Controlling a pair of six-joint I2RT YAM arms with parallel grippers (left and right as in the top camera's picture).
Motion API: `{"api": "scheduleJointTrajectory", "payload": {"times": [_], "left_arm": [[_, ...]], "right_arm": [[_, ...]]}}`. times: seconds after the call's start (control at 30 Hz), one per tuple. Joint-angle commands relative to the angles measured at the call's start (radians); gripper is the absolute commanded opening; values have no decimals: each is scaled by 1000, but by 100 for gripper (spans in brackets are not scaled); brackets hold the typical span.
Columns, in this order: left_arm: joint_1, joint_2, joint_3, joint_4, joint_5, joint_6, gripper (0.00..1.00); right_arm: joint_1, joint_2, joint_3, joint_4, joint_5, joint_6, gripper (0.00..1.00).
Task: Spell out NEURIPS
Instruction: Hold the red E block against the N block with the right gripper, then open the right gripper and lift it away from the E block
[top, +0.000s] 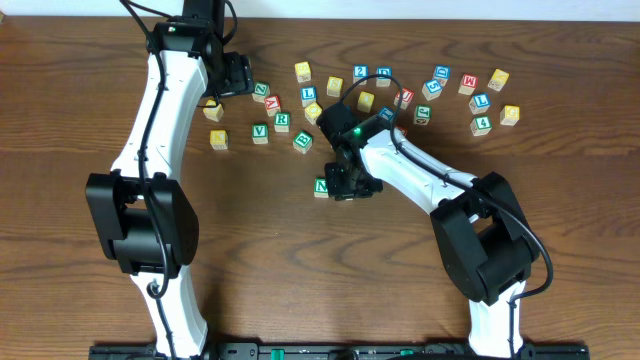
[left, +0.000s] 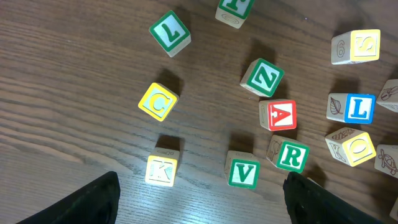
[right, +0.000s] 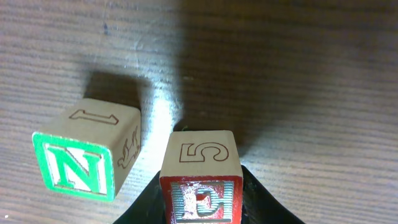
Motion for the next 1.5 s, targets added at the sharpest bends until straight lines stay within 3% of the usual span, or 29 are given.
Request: {"api": "scheduleJointTrajectory", "payload": {"times": [0.0,0.5,1.1,1.47], "left_arm": [[0,12,-11,-4,-16,-5,83],[0,12,-11,-3,-16,-6,83],[0,12,-11,-11,-16,-6,83],[0,12,-11,-19,-16,-6,83]], "right_arm": [[20,13,27,-13,-20,0,28],[21,13,32,25,-19,0,35],[21,14,32,68,-9,16,21],[20,13,35,60,-43,15,29]]}}
